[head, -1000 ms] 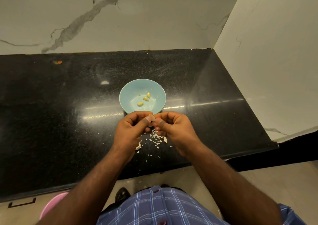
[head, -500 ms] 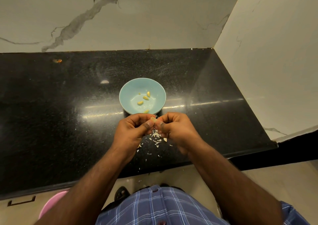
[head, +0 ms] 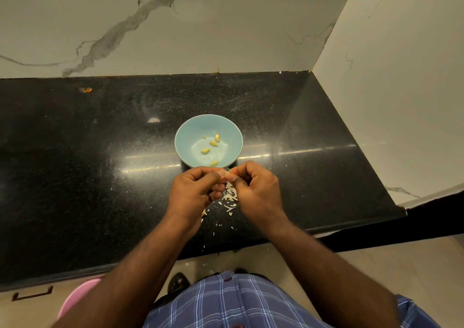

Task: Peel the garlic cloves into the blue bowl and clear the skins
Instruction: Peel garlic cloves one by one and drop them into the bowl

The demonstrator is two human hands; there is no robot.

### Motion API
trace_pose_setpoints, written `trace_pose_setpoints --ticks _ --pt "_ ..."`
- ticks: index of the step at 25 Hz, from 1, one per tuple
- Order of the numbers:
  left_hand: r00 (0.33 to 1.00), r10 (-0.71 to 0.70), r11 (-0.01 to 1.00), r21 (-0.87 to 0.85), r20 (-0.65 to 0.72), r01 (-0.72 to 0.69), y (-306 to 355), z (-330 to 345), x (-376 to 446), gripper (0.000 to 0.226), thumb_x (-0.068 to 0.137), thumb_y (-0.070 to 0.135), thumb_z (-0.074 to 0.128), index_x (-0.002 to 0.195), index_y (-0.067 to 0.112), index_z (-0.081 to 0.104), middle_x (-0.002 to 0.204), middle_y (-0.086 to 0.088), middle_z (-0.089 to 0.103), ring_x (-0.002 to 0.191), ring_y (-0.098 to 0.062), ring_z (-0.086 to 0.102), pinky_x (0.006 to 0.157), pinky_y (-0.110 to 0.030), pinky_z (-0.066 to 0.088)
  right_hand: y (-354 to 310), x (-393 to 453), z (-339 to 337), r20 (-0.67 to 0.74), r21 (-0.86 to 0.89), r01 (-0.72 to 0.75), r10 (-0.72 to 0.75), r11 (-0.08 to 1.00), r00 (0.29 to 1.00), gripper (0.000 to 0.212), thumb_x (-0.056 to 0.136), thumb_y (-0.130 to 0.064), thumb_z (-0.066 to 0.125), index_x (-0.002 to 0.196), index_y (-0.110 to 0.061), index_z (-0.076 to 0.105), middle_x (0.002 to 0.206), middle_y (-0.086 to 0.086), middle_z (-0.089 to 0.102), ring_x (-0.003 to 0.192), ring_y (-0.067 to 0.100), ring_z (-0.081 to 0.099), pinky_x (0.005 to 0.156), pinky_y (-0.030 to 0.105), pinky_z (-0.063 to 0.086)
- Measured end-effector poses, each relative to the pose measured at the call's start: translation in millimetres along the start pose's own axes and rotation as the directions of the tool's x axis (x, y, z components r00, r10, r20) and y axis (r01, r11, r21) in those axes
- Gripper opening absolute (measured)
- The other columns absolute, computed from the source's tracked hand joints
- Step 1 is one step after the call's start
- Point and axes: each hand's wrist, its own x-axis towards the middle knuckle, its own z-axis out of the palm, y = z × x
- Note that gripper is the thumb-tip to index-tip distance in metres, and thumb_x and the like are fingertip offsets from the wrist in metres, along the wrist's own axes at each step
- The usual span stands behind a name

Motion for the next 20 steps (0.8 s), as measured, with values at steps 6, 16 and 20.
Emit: trace_pose_setpoints --ticks 6,16,20 --pt "0.998 0.044 0.999 0.0 -0.037 -0.044 -5.4 -1.0 0.9 0.009 0.091 0.004 0.069 0.084 0.004 0.074 0.074 -0.01 0.072 0.062 -0.01 0.058 0.059 -0.021 0.051 -2.5 4.4 3.4 0.019 -0.141 0.086 -0.084 0.986 0.996 0.008 0.089 -0.01 0.073 0.081 -0.013 0.07 0.074 -0.004 0.069 0.069 0.012 0.063 0.062 0.033 0.053" --pt "0.97 0.235 0.95 0.193 0.066 -0.244 -6.5 -11.8 -3.4 0.022 0.091 0.002 0.07 0.112 0.006 0.074 0.101 -0.008 0.079 0.098 -0.023 0.075 0.083 -0.032 0.061 -14.4 12.3 -10.7 0.276 0.342 -0.489 0.411 0.802 0.869 0.008 0.093 -0.015 0.07 0.097 -0.014 0.078 0.086 0.001 0.076 0.077 0.007 0.066 0.065 0.024 0.051" --pt "0.954 0.28 0.929 0.219 0.111 -0.299 -2.8 -10.0 -4.9 0.022 0.089 -0.002 0.071 0.107 0.009 0.076 0.096 -0.003 0.08 0.095 -0.018 0.076 0.08 -0.026 0.06 -19.3 16.4 -14.4 0.274 0.443 -0.465 0.378 0.767 0.884 0.014 0.091 -0.009 0.073 0.105 -0.007 0.07 0.086 0.008 0.071 0.069 0.013 0.065 0.065 0.027 0.056"
